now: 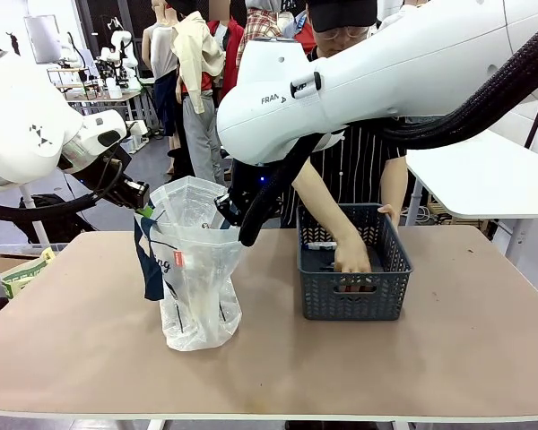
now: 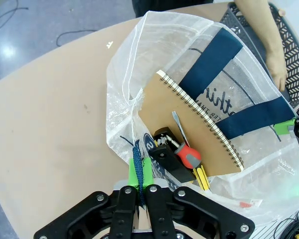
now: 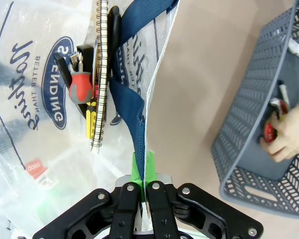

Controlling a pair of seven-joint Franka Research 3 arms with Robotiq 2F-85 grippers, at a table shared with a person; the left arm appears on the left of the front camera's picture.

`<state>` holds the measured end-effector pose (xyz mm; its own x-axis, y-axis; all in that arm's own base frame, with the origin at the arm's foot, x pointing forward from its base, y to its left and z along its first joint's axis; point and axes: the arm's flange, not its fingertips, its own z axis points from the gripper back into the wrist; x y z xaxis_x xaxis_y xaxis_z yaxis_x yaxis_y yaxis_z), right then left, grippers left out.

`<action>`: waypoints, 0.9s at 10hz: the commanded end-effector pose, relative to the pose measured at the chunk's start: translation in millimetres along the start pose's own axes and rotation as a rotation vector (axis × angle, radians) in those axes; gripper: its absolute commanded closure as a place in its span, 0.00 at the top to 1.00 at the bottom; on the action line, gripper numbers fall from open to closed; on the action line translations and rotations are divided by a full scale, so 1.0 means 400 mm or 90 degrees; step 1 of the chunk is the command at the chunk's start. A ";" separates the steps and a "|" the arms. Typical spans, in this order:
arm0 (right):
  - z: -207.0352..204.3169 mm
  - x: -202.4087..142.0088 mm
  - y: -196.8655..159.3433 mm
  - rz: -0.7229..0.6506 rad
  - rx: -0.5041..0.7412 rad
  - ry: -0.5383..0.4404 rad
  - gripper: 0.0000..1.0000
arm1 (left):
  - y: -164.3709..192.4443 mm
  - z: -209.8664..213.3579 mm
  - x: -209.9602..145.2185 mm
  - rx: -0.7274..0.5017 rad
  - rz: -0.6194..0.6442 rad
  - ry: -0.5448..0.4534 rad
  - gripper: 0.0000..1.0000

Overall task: Transfer purchased items from the store into the shopping bag.
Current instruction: Move the Reusable shopping bag to the right side of the table.

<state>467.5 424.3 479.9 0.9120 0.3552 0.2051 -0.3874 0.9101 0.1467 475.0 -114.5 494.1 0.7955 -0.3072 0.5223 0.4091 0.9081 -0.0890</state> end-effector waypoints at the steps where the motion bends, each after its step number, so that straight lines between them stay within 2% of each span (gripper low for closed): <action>1: -0.007 -0.006 -0.002 -0.001 0.000 0.001 0.00 | 0.004 0.003 -0.002 0.003 -0.005 0.002 0.00; 9: -0.007 -0.006 -0.002 -0.001 0.000 0.001 0.00 | 0.004 0.003 -0.002 0.003 -0.005 0.002 0.00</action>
<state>467.5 424.3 479.9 0.9120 0.3552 0.2051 -0.3874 0.9101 0.1467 475.0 -114.5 494.1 0.7955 -0.3072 0.5222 0.4091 0.9081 -0.0890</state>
